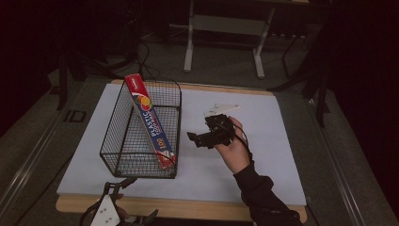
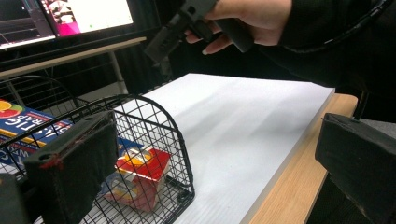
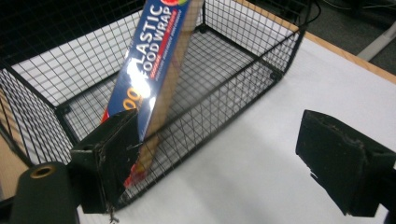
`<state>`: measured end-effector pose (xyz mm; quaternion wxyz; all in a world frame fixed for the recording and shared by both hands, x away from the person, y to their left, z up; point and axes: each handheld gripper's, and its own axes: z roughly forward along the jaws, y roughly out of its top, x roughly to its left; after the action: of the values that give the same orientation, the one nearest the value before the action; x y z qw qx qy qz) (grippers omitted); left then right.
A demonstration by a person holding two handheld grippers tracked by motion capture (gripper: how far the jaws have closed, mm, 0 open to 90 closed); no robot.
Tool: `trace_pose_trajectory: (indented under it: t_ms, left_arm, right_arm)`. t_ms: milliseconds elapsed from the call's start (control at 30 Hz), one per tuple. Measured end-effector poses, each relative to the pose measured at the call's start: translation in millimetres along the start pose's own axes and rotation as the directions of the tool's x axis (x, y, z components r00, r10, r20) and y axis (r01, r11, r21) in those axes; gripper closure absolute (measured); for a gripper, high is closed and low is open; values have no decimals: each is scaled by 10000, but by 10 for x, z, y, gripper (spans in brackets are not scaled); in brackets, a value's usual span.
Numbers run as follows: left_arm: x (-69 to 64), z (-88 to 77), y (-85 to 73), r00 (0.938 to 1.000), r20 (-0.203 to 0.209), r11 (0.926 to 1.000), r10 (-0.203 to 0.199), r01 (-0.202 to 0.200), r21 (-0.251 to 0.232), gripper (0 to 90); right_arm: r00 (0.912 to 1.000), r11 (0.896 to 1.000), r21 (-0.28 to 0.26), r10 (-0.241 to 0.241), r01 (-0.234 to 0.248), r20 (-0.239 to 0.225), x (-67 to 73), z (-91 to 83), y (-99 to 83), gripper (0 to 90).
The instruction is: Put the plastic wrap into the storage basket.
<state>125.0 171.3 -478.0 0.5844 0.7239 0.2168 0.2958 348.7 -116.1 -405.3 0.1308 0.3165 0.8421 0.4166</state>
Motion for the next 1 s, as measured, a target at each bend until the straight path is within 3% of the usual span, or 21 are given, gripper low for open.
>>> trace_pose_trajectory:
  t_ms: [333, 533, 800, 1000]
  left_arm:
    - [-2, 2, 0, 10000, -15, 10000, 8, -8, 22, 2]
    - [1, -1, 2, 10000, -84, 10000, -31, 31, -19, 2]
    - [-11, 5, 4, 10000, -48, 10000, 43, -43, 24, 2]
    - [-11, 7, 3, 10000, -34, 10000, 43, -43, 42, 2]
  right_arm:
    - [9996, 9997, -133, 198, -195, 223, -95, -145, -332, 134]
    - [9991, 9994, 98, 327, -330, 275, -142, -194, -533, 134]
    - [9961, 9981, 71, 611, -617, 638, -227, -339, -907, 136]
    - [9944, 9986, -13, 530, -531, 912, -225, -455, -1104, 135]
